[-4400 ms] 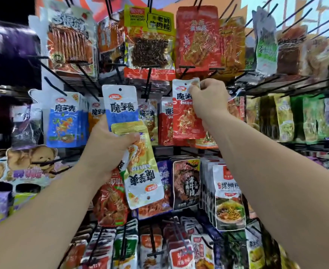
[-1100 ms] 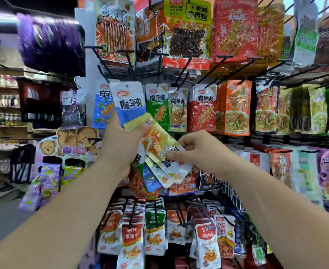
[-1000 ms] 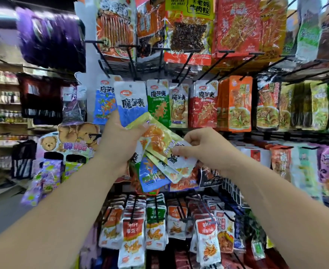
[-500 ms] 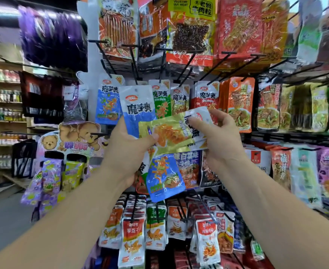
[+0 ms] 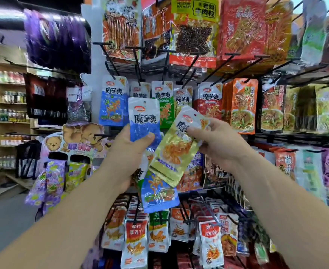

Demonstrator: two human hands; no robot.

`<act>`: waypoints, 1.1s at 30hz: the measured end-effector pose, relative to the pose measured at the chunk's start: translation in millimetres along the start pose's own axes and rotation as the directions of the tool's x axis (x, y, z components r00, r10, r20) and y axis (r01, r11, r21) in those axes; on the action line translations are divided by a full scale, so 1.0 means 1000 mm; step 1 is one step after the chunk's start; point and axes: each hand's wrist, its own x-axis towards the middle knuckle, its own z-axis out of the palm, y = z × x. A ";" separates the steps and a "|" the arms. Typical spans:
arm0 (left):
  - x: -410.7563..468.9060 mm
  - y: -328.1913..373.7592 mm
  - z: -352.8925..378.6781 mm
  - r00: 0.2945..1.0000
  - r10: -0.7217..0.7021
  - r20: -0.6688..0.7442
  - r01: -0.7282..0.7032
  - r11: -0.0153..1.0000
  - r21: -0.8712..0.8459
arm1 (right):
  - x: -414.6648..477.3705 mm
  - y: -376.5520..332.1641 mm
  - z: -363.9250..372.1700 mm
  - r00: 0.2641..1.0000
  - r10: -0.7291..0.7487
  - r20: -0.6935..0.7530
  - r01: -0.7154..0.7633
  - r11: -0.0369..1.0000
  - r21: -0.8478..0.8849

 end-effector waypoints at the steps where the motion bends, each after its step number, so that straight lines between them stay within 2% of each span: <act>1: 0.000 0.002 0.000 0.998 -0.014 0.056 0.013 1.000 0.026 | 0.001 -0.002 -0.001 1.000 -0.013 0.026 0.014 0.999 -0.047; 4: -0.003 0.004 0.005 0.986 -0.023 0.165 0.014 0.999 0.053 | 0.002 -0.006 0.005 0.996 -0.080 0.035 0.081 0.996 -0.029; 8: -0.003 0.004 0.009 0.990 -0.005 0.142 0.006 1.000 -0.009 | 0.003 -0.006 0.018 0.993 -0.112 0.020 0.110 0.988 0.105; 13: 0.000 0.003 0.006 0.995 0.051 0.083 -0.047 0.998 -0.047 | 0.000 -0.005 0.026 0.997 -0.052 0.061 0.036 0.973 0.230; 20: 0.005 0.003 0.003 0.987 0.159 0.006 -0.159 0.987 -0.034 | 0.000 0.000 0.026 0.996 -0.069 -0.048 0.070 0.997 0.024; 27: 0.012 0.005 0.008 0.990 0.140 0.028 -0.137 0.986 -0.098 | -0.002 -0.004 0.027 0.994 -0.106 0.025 0.106 0.994 -0.015; 30: 0.018 0.008 0.012 0.993 0.119 0.010 -0.118 0.991 -0.059 | 0.003 -0.009 0.023 0.991 -0.131 0.026 0.133 0.989 -0.067; 33: 0.031 0.009 0.004 0.987 0.150 -0.055 -0.149 0.989 0.016 | 0.018 -0.016 0.012 0.989 -0.142 -0.041 0.136 0.983 -0.126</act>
